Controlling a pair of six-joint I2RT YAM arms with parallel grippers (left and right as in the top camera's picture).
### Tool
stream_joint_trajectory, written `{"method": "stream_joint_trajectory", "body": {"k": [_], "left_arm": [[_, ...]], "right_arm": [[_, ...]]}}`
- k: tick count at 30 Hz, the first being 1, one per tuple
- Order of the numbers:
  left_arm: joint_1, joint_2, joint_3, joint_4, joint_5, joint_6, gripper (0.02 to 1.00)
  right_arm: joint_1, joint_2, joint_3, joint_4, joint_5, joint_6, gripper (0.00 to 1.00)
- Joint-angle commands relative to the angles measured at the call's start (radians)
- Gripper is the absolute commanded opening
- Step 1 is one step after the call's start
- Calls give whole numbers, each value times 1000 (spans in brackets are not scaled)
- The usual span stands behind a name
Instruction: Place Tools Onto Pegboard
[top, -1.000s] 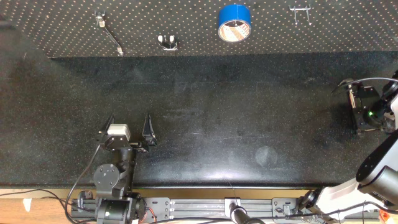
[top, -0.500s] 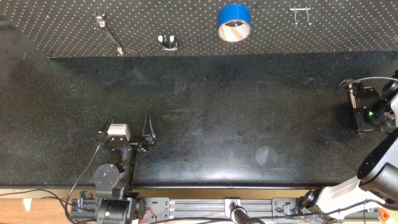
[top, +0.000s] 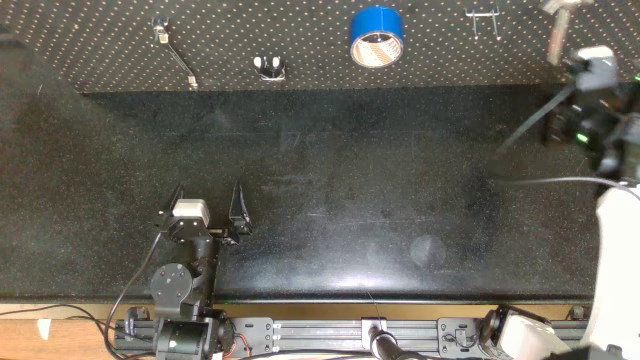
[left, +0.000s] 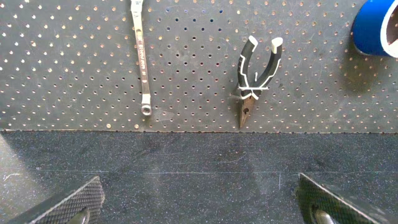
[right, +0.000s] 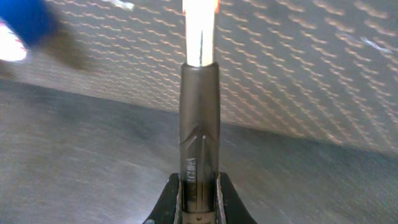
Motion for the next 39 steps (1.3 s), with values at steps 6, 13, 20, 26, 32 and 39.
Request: {"method": "stream_joint_trajectory", "body": {"k": [6, 13, 20, 26, 32, 39], "left_arm": [[-3, -8, -2, -5, -15, 9, 996], [-3, -8, -2, -5, -15, 9, 996], [-3, -8, -2, -5, -15, 9, 996], [-3, -8, -2, -5, -15, 9, 996], [-3, -8, -2, -5, -15, 9, 996], [-3, -8, -2, -5, -15, 9, 993]], "right_arm": [[243, -16, 4, 19, 224, 195, 73], [243, 93, 4, -23, 232, 194, 73], [243, 147, 4, -23, 232, 194, 424], [245, 140, -59, 91, 232, 195, 974], [245, -133, -505, 516, 252, 205, 978], [245, -583, -1070, 1074, 266, 257, 980]]}}
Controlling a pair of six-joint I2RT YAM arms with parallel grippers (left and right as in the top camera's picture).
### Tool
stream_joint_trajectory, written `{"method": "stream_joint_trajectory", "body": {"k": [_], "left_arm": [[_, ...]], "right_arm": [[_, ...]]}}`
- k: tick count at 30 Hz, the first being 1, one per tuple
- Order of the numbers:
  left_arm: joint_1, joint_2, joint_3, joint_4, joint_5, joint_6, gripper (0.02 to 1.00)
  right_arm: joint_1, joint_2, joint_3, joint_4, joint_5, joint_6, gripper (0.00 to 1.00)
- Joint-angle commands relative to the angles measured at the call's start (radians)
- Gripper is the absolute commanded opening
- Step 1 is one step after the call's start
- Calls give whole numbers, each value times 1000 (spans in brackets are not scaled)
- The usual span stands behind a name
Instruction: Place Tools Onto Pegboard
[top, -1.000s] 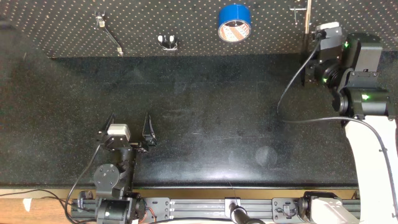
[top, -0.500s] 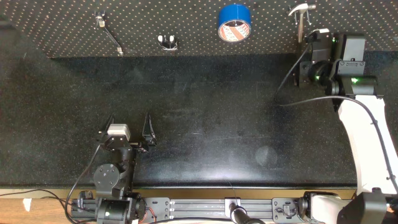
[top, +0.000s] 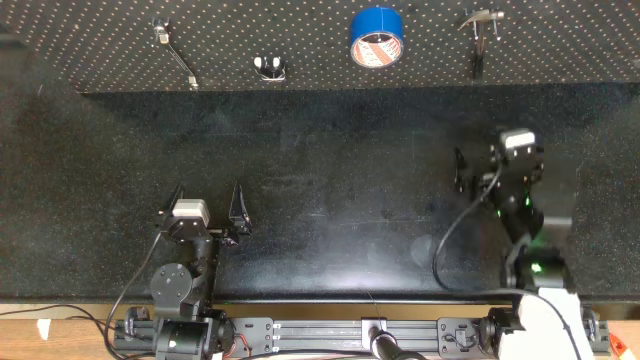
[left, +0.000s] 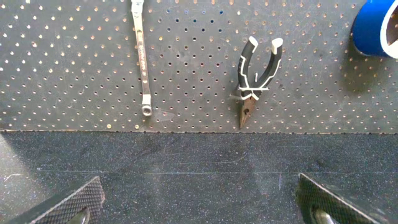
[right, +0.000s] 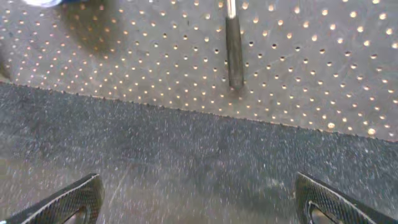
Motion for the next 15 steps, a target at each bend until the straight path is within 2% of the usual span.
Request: {"method": "stream_joint_trajectory", "body": {"k": [1, 6, 13, 15], "left_arm": [[-3, -7, -2, -5, -15, 9, 996], [-3, -7, -2, -5, -15, 9, 996], [-3, -7, -2, -5, -15, 9, 996], [-3, -7, -2, -5, -15, 9, 996]], "right_arm": [[3, -200, -249, 229, 21, 65, 980], [3, -338, -259, 92, 28, 76, 982], [10, -695, -259, -362, 27, 106, 982], [10, -763, -259, -364, 28, 105, 982]]}}
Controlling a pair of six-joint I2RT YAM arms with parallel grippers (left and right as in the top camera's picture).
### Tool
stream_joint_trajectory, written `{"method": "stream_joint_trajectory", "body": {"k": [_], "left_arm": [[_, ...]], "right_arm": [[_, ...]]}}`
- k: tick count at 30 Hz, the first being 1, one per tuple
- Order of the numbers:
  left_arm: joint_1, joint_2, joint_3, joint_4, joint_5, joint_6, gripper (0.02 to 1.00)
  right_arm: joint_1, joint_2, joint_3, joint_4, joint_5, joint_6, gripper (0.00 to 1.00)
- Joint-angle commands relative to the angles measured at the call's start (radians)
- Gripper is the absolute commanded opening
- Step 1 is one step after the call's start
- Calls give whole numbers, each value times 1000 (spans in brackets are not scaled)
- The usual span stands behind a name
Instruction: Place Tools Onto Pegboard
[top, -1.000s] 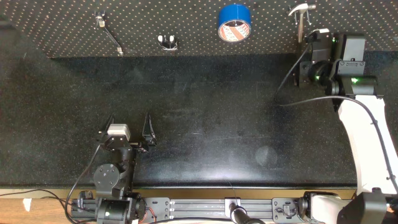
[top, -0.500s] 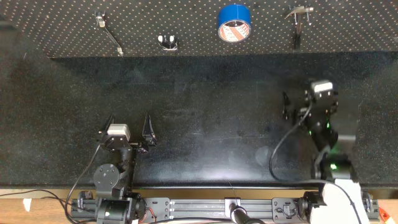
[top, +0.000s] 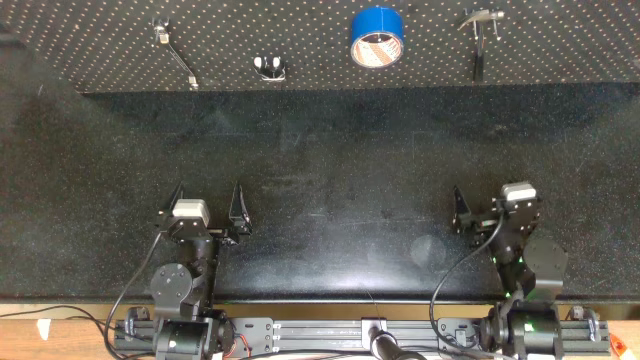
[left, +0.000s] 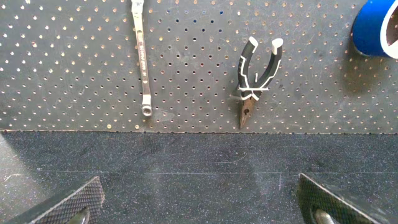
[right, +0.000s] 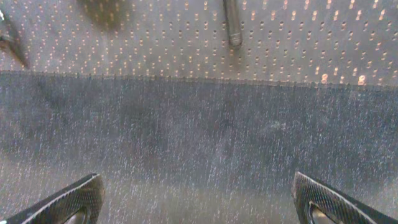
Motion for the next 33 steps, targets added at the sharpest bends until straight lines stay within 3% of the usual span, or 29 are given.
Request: {"method": "stream_joint_trajectory", "body": {"k": [1, 8, 20, 33], "left_arm": [[-3, -6, -2, -5, -16, 9, 996], [-3, -6, -2, -5, -16, 9, 996], [-3, -6, -2, -5, -16, 9, 996], [-3, -6, -2, -5, -16, 9, 996]], "right_arm": [[7, -124, -3, -10, 4, 30, 982], [43, -243, -3, -13, 5, 102, 982], [109, -243, -3, -9, 20, 105, 982], [112, -243, -3, -9, 19, 105, 985]]}}
